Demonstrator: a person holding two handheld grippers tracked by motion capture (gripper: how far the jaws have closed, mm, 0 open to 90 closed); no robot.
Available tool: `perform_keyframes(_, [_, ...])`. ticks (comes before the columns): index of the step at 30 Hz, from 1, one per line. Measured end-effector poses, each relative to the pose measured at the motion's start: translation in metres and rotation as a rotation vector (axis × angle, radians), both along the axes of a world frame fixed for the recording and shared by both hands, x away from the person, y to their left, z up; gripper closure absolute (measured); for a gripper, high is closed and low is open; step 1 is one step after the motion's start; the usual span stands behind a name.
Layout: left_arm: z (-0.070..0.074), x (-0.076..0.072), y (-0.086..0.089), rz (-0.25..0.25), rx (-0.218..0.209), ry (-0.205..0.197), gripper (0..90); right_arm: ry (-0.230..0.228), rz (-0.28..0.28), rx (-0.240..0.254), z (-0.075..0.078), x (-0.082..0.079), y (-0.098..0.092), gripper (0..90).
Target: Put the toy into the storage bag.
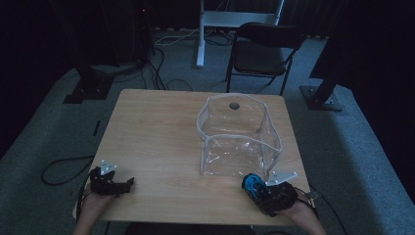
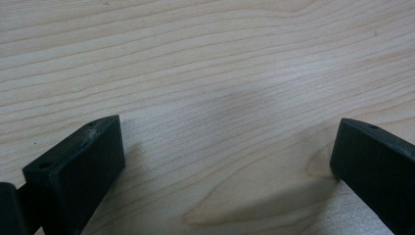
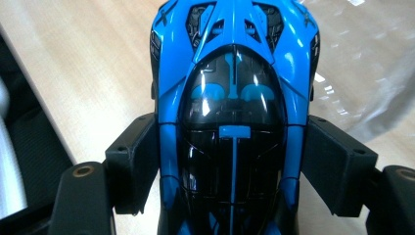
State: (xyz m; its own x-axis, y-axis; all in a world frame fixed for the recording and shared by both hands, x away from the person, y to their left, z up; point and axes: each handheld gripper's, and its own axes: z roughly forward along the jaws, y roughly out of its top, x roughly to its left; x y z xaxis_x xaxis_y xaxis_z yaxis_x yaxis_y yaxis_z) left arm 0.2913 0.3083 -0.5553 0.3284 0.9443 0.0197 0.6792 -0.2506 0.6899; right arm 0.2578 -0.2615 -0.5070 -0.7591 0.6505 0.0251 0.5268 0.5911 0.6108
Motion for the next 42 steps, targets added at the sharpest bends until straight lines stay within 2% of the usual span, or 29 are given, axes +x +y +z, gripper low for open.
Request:
perform_keyframes(2, [0.000,0.000,0.000,0.001,-0.001,-0.001,0.2,-0.024,0.002,0.005,0.004,-0.002,0.001,27.0])
perform_keyframes(3, [0.000,0.000,0.000,0.000,0.000,0.000,0.2,-0.010,0.011,0.025,0.006,-0.001,0.000,27.0])
perform_keyframes(5, [0.000,0.000,0.000,0.000,0.000,0.000,0.2,-0.031,0.015,0.049,0.012,-0.003,0.000,27.0])
perform_keyframes(6, [0.000,0.000,0.000,0.000,0.000,0.000,0.2,-0.024,0.030,0.063,0.014,-0.003,-0.001,27.0])
perform_keyframes(7, [0.000,0.000,0.000,0.000,0.000,0.000,0.2,-0.041,0.022,0.067,0.017,-0.004,-0.001,27.0])
perform_keyframes(9, [0.000,0.000,0.000,0.000,0.000,0.000,0.2,-0.041,0.039,0.101,0.023,-0.004,-0.003,27.0])
perform_keyframes(10, [0.000,0.000,0.000,0.001,-0.001,-0.001,0.2,-0.050,0.027,0.111,0.026,-0.004,-0.003,27.0])
perform_keyframes(14, [0.000,0.000,0.000,0.000,0.000,-0.001,0.2,-0.072,0.050,0.130,0.038,-0.006,-0.004,27.0])
perform_keyframes(15, [0.000,0.000,0.000,0.000,0.000,0.000,0.2,-0.095,0.038,0.128,0.042,-0.008,-0.003,27.0])
perform_keyframes(16, [0.000,0.000,0.000,0.000,0.000,0.000,0.2,-0.088,0.048,0.133,0.044,-0.008,-0.002,27.0])
perform_keyframes(17, [0.000,0.000,0.000,0.000,0.000,0.000,0.2,-0.108,0.067,0.131,0.048,-0.009,-0.001,27.0])
perform_keyframes(18, [0.000,0.000,0.000,0.000,0.000,0.000,0.2,-0.123,0.060,0.135,0.051,-0.010,0.000,27.0])
perform_keyframes(19, [0.000,0.000,0.000,0.000,0.000,0.000,0.2,-0.116,0.078,0.145,0.054,-0.010,0.000,26.9])
perform_keyframes(20, [0.000,0.000,0.000,0.000,0.000,0.000,0.2,-0.137,0.081,0.145,0.057,-0.012,0.002,26.9])
perform_keyframes(22, [0.000,0.000,0.000,0.000,-0.001,0.000,0.2,-0.147,0.087,0.134,0.062,-0.012,0.004,26.9])
perform_keyframes(23, [0.000,0.000,0.000,0.000,-0.001,0.000,0.2,-0.160,0.083,0.140,0.066,-0.013,0.005,26.9])
perform_keyframes(24, [0.000,0.000,0.000,0.000,-0.001,0.000,0.2,-0.154,0.100,0.158,0.069,-0.013,0.005,26.9])
perform_keyframes(28, [0.000,0.000,0.000,0.000,-0.001,0.000,0.2,-0.203,0.094,0.198,0.083,-0.015,0.004,26.9])
perform_keyframes(29, [0.000,0.000,0.000,0.001,-0.002,0.000,0.2,-0.200,0.106,0.214,0.087,-0.015,0.003,26.9])
perform_keyframes(33, [0.000,0.000,0.000,0.002,-0.003,0.000,0.2,-0.250,0.108,0.234,0.102,-0.017,0.003,27.0])
perform_keyframes(37, [0.000,0.000,0.000,0.002,-0.003,0.000,0.2,-0.266,0.135,0.263,0.116,-0.015,0.002,26.9])
perform_keyframes(38, [0.000,0.000,0.000,0.002,-0.003,0.000,0.2,-0.287,0.124,0.262,0.120,-0.016,0.002,26.9])
perform_keyframes(40, [0.000,0.000,0.000,0.003,-0.003,0.000,0.2,-0.296,0.141,0.270,0.128,-0.014,0.001,27.0])
perform_keyframes(41, [0.000,0.000,0.000,0.002,-0.003,0.000,0.2,-0.304,0.132,0.279,0.132,-0.013,0.001,27.0])
perform_keyframes(42, [0.000,0.000,0.000,0.002,-0.003,0.000,0.2,-0.297,0.145,0.284,0.135,-0.011,0.000,27.0])
